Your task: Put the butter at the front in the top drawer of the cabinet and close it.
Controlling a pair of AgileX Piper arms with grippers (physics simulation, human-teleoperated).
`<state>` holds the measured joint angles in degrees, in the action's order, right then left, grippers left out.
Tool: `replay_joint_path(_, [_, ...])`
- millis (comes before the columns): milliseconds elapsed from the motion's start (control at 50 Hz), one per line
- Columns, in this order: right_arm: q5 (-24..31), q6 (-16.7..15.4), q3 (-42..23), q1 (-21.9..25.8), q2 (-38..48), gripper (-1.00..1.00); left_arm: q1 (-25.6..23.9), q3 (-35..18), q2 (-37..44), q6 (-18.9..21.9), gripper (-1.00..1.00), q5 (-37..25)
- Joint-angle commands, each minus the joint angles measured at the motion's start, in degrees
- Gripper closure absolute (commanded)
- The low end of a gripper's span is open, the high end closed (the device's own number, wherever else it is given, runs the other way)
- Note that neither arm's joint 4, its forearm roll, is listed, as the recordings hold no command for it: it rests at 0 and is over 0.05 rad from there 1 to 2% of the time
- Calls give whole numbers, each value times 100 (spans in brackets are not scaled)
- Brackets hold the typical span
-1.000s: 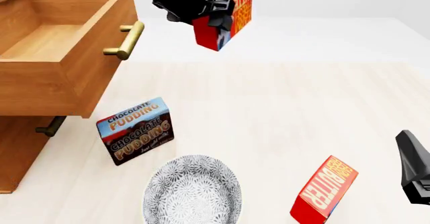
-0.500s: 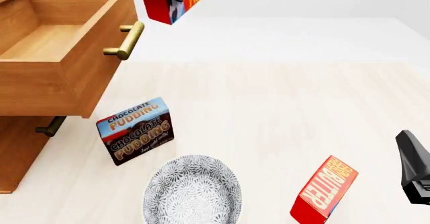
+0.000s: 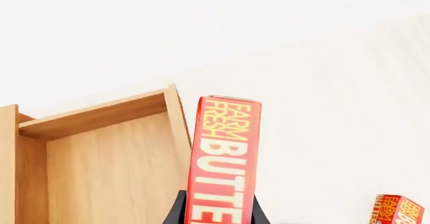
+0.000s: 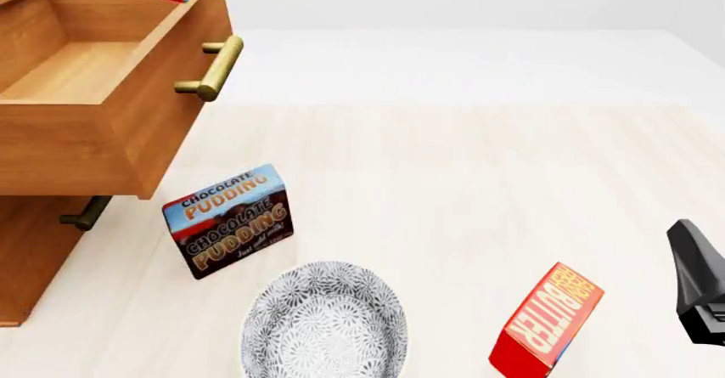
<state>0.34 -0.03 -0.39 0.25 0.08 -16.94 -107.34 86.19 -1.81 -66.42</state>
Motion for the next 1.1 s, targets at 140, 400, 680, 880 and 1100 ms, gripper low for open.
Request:
replay_joint_path(140, [-5,0,5,-2,2,-100,775,28,-610,212,100,-335])
replay_joint_path(400, [-6,1,5,-1,2,-100,1210,537,-1008,140,100,-316])
replay_joint_path(680, [-6,2,5,0,2,-100,1703,1284,-1531,-10,100,-221])
replay_joint_path(880, [-5,2,5,-2,2,-100,1902,1711,-1690,-79,100,-114])
replay_joint_path(1100, [-6,0,5,-2,2,-100,2030,1937,-1698,-81,100,84])
